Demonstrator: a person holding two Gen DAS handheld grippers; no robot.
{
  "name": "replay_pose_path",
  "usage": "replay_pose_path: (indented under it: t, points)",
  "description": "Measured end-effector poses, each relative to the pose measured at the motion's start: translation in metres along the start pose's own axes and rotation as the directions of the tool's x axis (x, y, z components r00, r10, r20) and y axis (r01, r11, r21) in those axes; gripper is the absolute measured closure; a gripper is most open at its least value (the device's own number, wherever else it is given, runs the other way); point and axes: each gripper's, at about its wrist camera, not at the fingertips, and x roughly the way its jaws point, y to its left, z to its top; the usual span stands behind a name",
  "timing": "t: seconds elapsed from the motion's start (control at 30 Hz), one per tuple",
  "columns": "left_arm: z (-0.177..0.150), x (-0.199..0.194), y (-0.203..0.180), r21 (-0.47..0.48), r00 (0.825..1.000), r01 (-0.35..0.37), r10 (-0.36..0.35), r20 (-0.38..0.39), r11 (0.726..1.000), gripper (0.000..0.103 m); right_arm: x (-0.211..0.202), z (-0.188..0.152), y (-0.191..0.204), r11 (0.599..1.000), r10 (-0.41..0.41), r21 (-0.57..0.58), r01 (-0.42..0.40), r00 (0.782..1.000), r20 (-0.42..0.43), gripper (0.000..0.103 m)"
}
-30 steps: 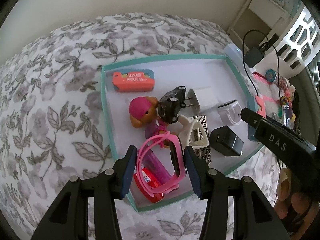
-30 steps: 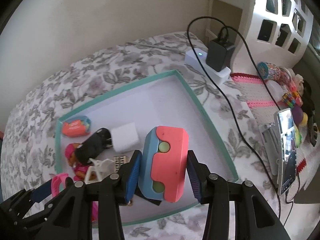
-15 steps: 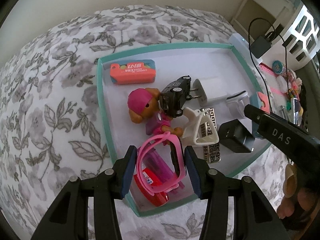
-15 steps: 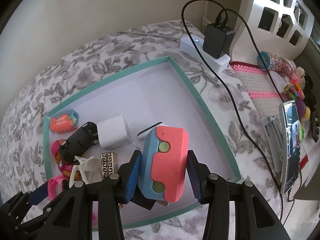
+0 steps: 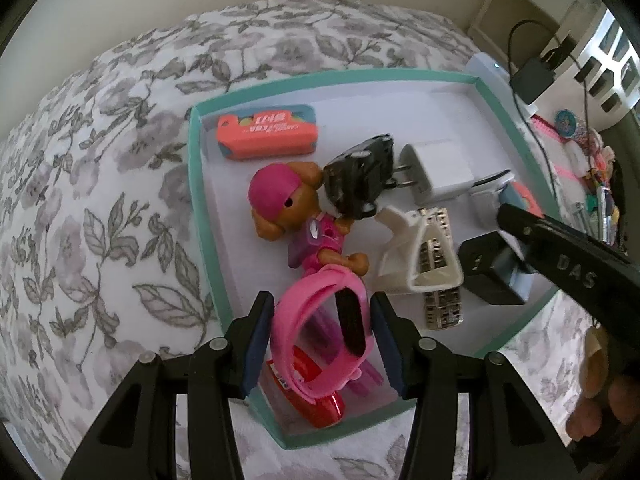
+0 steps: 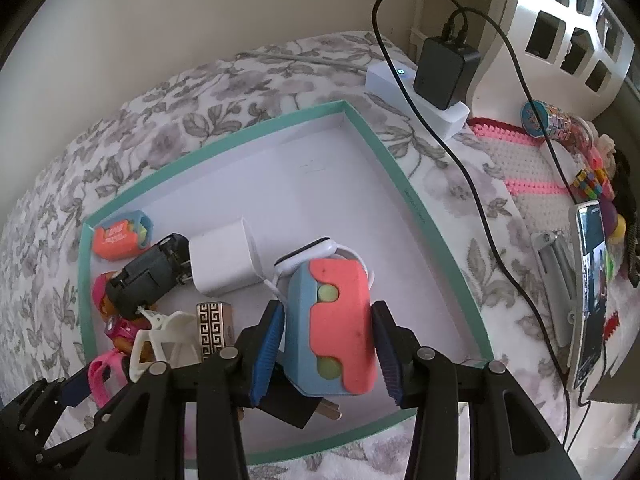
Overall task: Organize rigid objects
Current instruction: 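Carry the strap and case into the tray and open both grippers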
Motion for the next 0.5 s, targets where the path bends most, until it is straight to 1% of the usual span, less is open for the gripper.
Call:
replay_pose_path:
  t: [0.33, 0.5]
  points:
    - [-0.002, 0.002, 0.0, 0.015, 1.0, -0.004, 0.004, -0.003, 1.0, 0.051, 0.004, -0.001, 0.0, 1.0, -0.008, -0.007, 0.008, 1.0, -0.009, 0.055]
    - [0.0, -0.006, -0.005, 0.03, 1.0, -0.005, 0.005, 0.009, 1.0, 0.05, -0.007, 0.0, 0.002, 1.0, -0.01, -0.01, 0.011, 0.999, 0.033, 0.055]
